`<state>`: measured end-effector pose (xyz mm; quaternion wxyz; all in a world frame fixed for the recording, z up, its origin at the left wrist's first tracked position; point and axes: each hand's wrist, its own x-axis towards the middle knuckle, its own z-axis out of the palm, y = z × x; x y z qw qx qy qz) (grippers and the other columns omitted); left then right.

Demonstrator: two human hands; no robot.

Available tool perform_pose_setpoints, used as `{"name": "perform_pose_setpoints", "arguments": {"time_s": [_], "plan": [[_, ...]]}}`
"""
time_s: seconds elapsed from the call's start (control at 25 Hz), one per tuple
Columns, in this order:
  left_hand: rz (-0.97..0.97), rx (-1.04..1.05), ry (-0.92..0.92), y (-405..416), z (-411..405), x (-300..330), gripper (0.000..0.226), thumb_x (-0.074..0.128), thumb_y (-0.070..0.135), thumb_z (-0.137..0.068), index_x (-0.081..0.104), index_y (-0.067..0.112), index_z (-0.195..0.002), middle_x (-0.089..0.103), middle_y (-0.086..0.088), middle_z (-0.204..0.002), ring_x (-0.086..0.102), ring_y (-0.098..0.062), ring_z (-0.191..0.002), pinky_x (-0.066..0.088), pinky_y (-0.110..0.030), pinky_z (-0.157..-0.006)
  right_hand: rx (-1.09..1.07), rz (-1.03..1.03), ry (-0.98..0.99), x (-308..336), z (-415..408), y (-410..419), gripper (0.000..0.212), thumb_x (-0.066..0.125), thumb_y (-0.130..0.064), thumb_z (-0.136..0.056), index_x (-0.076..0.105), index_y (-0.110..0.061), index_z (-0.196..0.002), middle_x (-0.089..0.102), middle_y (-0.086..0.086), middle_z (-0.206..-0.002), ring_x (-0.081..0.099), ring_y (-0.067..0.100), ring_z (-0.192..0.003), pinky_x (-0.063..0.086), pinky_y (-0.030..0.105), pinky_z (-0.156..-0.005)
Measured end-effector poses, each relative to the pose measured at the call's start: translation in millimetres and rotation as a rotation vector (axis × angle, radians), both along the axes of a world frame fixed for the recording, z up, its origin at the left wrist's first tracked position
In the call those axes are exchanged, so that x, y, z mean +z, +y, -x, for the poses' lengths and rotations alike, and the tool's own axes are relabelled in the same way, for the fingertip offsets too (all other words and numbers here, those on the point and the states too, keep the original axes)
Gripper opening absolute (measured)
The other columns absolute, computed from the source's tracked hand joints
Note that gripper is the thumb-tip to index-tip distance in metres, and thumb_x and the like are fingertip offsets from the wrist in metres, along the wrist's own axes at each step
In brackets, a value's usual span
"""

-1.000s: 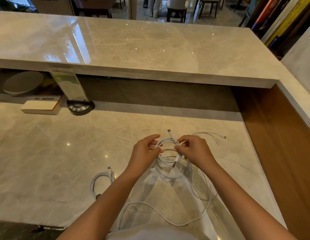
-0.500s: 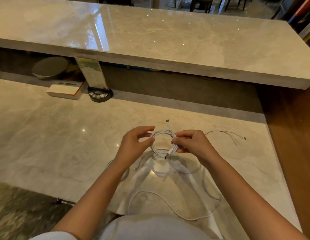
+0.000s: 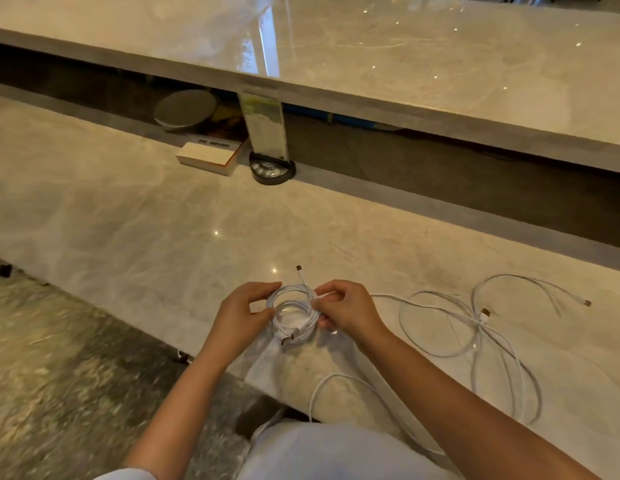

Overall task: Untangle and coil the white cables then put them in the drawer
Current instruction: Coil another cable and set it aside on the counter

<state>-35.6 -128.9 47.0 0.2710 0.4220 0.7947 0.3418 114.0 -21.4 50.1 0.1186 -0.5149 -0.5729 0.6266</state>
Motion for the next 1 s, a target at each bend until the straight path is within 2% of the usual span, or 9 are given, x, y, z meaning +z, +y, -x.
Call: {"name": "perform_pose_setpoints", "arguments": {"time_s": [0.16,0.32,0.44,0.52,0.6,0.68,0.72,0.84,1.0], "plan": [[0.017,0.034,-0.029,-6.4,-0.9,-22.7,0.039,0.063,-0.002,-0.079,0.065,0.015,-0.113,0.06,0.004,-0.108,0.053,-0.006,-0.101,0.036,0.004,-0.075,0.037,-0.061,-0.118,-18.9,6.9,-7.4,0.014,0.069,-0.003,-0.077,0.064,-0.017,-0.074,0.063,0.004,-0.056,0.058,0.012,-0.04,0.057,0.03,-0.055],[-0.011,0.004,0.01,-9.3,-1.7,-36.5,0.032,0.061,-0.001,-0.082,0.067,0.012,-0.111,0.064,-0.004,-0.112,0.054,-0.007,-0.1,0.033,0.005,-0.079,0.009,-0.178,-0.094,-37.8,7.3,-13.6,0.012,0.069,-0.004,-0.076,0.066,-0.011,-0.085,0.066,0.006,-0.066,0.064,0.019,-0.05,0.059,0.038,-0.062],[0.001,-0.085,0.057,-10.1,-0.9,-40.5,0.031,0.06,0.006,-0.087,0.064,0.011,-0.117,0.062,-0.007,-0.123,0.051,-0.005,-0.106,0.031,0.005,-0.084,0.095,-0.362,-0.129,-45.9,6.7,-15.3,0.01,0.068,-0.009,-0.078,0.065,-0.012,-0.086,0.066,0.006,-0.078,0.063,0.021,-0.069,0.052,0.029,-0.065],[0.038,-0.174,0.12,-11.7,0.6,-42.5,0.04,0.06,0.024,-0.089,0.056,0.016,-0.127,0.054,-0.002,-0.134,0.043,-0.002,-0.116,0.029,-0.001,-0.094,0.195,-0.553,-0.171,-46.4,3.3,-17.2,0.015,0.066,-0.013,-0.08,0.066,-0.012,-0.095,0.065,0.006,-0.09,0.06,0.02,-0.081,0.045,0.026,-0.067],[0.099,-0.283,0.184,-16.5,1.7,-45.7,0.06,0.053,0.049,-0.085,0.042,0.023,-0.138,0.039,0.006,-0.145,0.032,0.001,-0.126,0.025,-0.014,-0.105,0.353,-0.907,-0.213,-51.1,-5.2,-17.3,0.026,0.067,-0.015,-0.081,0.065,-0.012,-0.106,0.064,0.009,-0.105,0.062,0.024,-0.092,0.049,0.03,-0.067],[0.14,-0.384,0.271,-21.4,0.9,-48.2,0.073,0.039,0.063,-0.083,0.026,0.027,-0.145,0.02,0.015,-0.15,0.018,0.002,-0.134,0.017,-0.018,-0.11,0.538,-1.259,-0.236,-62.1,-16.6,-14.8,0.034,0.067,-0.018,-0.082,0.063,-0.013,-0.115,0.062,0.011,-0.123,0.059,0.03,-0.111,0.053,0.038,-0.08],[0.151,-0.416,0.314,-22.7,0.1,-48.9,0.075,0.033,0.066,-0.083,0.019,0.029,-0.146,0.012,0.016,-0.151,0.012,0.002,-0.138,0.013,-0.018,-0.112,0.619,-1.343,-0.24,-67.3,-21.2,-13.8,0.035,0.061,-0.021,-0.085,0.061,-0.014,-0.119,0.058,0.011,-0.13,0.053,0.03,-0.12,0.048,0.041,-0.091],[0.172,-0.459,0.386,-21.5,-0.8,-49.7,0.076,0.014,0.068,-0.081,0.007,0.03,-0.147,0.0,0.015,-0.152,-0.001,-0.003,-0.142,0.01,-0.026,-0.117,0.723,-1.336,-0.298,-74.7,-30.5,-12.3,0.044,0.028,-0.034,-0.098,0.05,-0.018,-0.132,0.045,0.007,-0.143,0.033,0.024,-0.135,0.027,0.042,-0.109],[0.127,-0.47,0.428,-17.8,1.2,-41.6,0.07,0.018,0.063,-0.088,0.01,0.028,-0.147,0.006,0.006,-0.155,0.005,-0.01,-0.143,0.015,-0.034,-0.117,0.806,-1.284,-0.336,-71.8,-31.9,-14.0,0.046,0.032,-0.036,-0.095,0.042,-0.02,-0.137,0.036,0.008,-0.149,0.026,0.023,-0.138,0.019,0.044,-0.112]]}}
